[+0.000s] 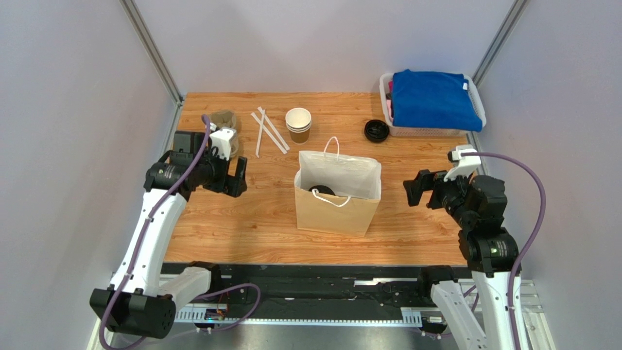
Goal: Pack the takeout coffee
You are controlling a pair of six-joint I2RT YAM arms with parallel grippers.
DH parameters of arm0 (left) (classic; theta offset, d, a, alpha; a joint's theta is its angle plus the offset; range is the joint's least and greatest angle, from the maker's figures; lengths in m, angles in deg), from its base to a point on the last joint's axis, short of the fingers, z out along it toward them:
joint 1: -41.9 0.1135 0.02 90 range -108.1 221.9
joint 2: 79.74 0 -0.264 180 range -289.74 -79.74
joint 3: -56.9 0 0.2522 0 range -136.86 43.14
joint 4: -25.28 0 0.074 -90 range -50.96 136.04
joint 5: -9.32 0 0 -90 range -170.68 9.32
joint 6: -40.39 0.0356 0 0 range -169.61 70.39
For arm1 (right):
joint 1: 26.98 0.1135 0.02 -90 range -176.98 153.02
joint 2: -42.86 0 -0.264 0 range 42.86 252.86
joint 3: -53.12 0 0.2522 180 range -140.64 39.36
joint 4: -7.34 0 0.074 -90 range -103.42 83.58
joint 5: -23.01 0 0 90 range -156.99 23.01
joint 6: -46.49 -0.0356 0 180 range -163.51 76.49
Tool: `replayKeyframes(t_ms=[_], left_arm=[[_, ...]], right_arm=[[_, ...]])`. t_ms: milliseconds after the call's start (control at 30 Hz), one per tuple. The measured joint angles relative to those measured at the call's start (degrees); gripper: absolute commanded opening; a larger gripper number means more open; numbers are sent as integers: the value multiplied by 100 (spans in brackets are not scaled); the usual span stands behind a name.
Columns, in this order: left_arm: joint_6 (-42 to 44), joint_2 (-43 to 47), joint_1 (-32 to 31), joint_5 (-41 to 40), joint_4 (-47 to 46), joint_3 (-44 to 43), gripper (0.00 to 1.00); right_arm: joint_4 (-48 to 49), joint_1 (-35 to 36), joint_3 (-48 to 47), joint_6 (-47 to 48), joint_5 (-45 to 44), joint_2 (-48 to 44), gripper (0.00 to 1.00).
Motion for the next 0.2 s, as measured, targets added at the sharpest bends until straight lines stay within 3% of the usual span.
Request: replayKeyframes(t_ms=[200], left_arm=[[133, 372, -28, -328, -9, 308, 99]], right_arm=[[-15, -37, 98, -2, -9, -291, 100]])
